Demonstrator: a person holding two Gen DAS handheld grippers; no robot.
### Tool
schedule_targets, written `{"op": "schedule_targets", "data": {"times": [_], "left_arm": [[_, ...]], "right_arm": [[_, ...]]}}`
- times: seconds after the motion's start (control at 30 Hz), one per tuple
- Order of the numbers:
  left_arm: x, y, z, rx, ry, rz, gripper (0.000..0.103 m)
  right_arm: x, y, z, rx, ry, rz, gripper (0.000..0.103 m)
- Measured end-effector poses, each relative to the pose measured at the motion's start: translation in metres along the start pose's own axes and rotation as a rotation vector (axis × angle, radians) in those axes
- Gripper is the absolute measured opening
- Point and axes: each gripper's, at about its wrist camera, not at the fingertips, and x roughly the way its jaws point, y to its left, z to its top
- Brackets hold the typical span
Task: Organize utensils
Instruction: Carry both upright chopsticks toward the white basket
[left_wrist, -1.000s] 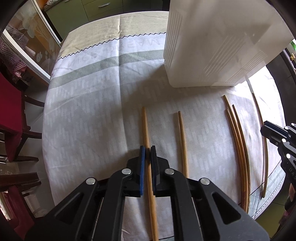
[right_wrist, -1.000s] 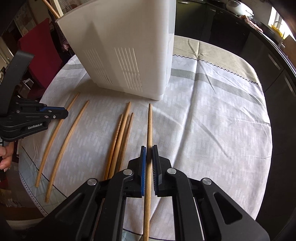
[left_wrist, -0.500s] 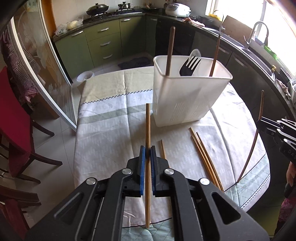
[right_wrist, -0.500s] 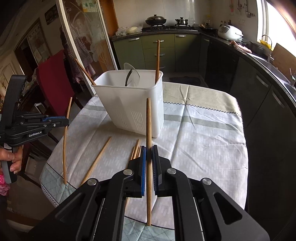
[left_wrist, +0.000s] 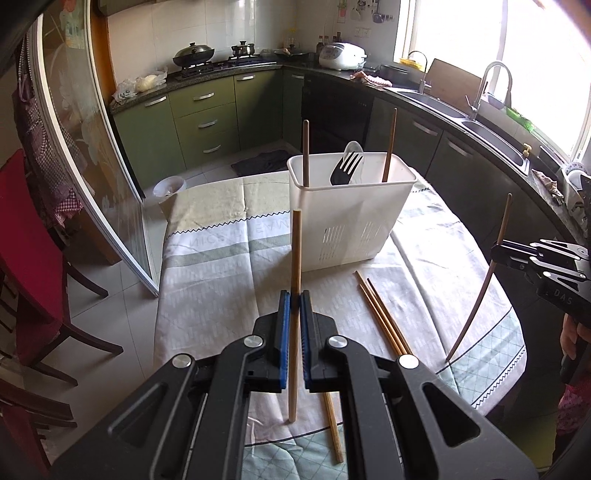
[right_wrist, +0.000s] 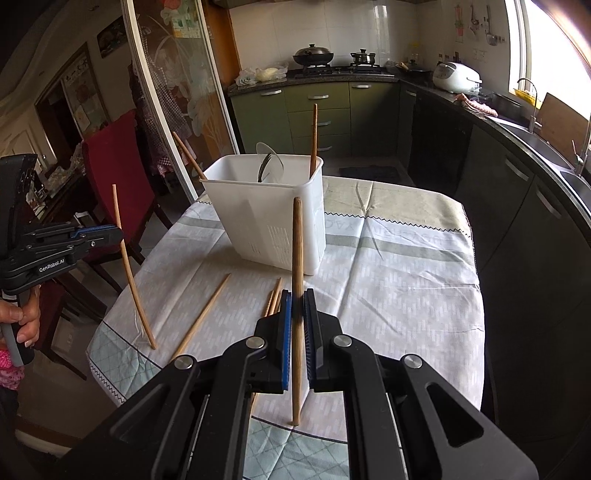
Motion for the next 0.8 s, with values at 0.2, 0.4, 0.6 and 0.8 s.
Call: {"op": "schedule_targets", "data": {"times": [0.2,0.4,0.6,0.8], "left_arm": [[-0.006,0.000,-0.006,-0.002,-0.019,-0.012,0.005],[-0.013,0.003,-0.012,-0.009,-0.040,-0.023,0.005],[-0.018,0.007,-0.014,-0.018,-0.052,-0.033,0.005],[-0.022,0.008,-0.013,-0.026,-0.065,-0.039,0.005]], "right_arm": [[-0.004,0.003,-0.004,-0.007,-0.006,0.009,0.007],[-0.004,0.005,-0.005,-0.014,0.000,0.011,0.007],[-0.004,0.008,-0.005,-0.021,0.004,0.010,0.007],[-0.005,0.011,-0.002,-0.023,-0.001,0.018,0.007]]}}
